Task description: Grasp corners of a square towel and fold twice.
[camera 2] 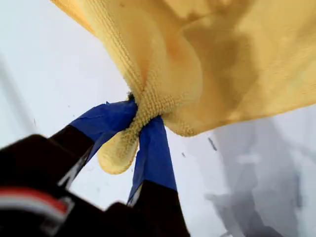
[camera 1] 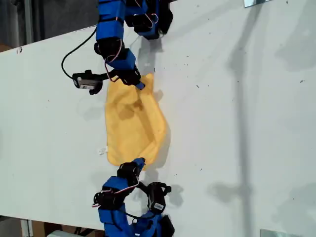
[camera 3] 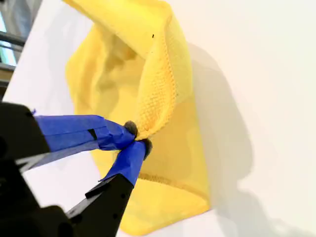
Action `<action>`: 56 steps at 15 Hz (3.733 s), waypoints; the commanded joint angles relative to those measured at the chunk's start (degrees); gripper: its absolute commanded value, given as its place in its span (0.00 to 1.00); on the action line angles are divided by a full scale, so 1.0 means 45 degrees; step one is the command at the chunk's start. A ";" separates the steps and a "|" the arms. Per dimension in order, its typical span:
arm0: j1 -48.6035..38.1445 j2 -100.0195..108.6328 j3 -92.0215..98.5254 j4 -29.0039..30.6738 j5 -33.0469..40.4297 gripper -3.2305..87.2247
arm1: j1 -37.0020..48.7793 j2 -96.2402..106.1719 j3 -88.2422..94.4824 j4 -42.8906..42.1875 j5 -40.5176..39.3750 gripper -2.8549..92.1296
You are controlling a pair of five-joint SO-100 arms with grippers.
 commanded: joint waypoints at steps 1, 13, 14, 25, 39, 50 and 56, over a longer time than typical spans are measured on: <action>-0.3047 0.0430 -0.1543 0.1270 0.2012 0.03 | 0.3242 0.0410 -0.1348 0.0547 -0.1816 0.03; -1.0820 -0.5566 -0.4492 -0.2578 0.6074 0.03 | 0.9941 -0.8691 -0.5879 -0.3418 -0.4844 0.03; -1.0723 -0.5488 -0.4082 -0.2871 0.6191 0.03 | 1.0000 -0.8711 -0.5820 -0.3437 -0.4902 0.03; -0.8984 -0.1113 0.3672 -0.4922 0.5488 0.03 | 0.8066 -0.6914 -0.1191 -0.3437 -0.4453 0.03; -0.6348 -0.0098 0.6426 -0.6914 0.4023 0.03 | 0.8555 -0.6211 -0.0117 -0.4316 -0.4219 0.03; -0.7070 -0.0508 0.6484 -0.6426 0.3828 0.09 | 0.8047 -0.6270 0.0586 -0.4473 -0.3867 0.15; -0.5781 -0.0430 0.6699 -0.6484 0.3320 0.31 | 0.8242 -0.5996 0.0996 -0.4551 -0.3496 0.49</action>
